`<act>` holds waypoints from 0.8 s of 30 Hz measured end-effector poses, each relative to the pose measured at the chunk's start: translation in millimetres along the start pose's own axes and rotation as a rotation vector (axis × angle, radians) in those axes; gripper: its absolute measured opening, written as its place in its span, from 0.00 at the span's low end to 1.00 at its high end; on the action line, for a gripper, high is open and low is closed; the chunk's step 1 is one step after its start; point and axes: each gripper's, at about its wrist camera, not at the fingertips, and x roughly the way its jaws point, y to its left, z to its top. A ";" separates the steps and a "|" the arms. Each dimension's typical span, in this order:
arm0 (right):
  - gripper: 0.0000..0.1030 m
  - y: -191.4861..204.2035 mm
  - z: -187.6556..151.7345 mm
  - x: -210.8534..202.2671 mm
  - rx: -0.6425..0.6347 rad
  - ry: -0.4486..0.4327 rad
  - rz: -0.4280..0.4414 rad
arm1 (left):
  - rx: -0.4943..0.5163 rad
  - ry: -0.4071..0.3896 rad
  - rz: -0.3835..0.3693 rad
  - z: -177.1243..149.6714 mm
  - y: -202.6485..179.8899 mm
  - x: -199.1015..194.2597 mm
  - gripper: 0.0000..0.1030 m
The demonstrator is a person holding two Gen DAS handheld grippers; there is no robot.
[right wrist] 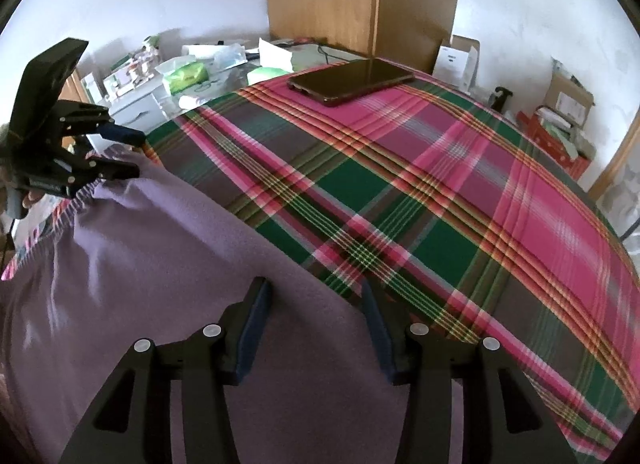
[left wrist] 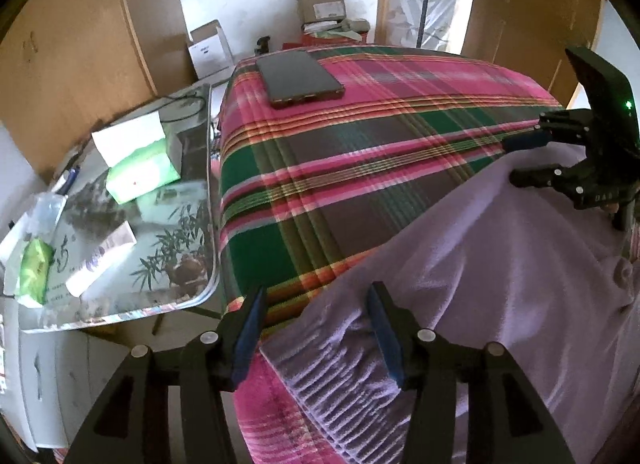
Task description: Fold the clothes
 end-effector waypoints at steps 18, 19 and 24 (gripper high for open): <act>0.49 1.3 -1.5 -0.7 0.018 0.001 -0.021 | 0.128 -0.008 0.044 -6.7 -23.7 -9.0 0.14; 0.49 0.9 -2.0 -1.1 0.015 -0.001 -0.017 | 0.115 -0.010 0.041 -6.5 -20.9 -9.1 0.14; 0.34 1.4 -4.8 -4.5 0.013 -0.004 0.007 | 0.066 -0.013 0.026 -5.3 -14.2 -8.9 0.13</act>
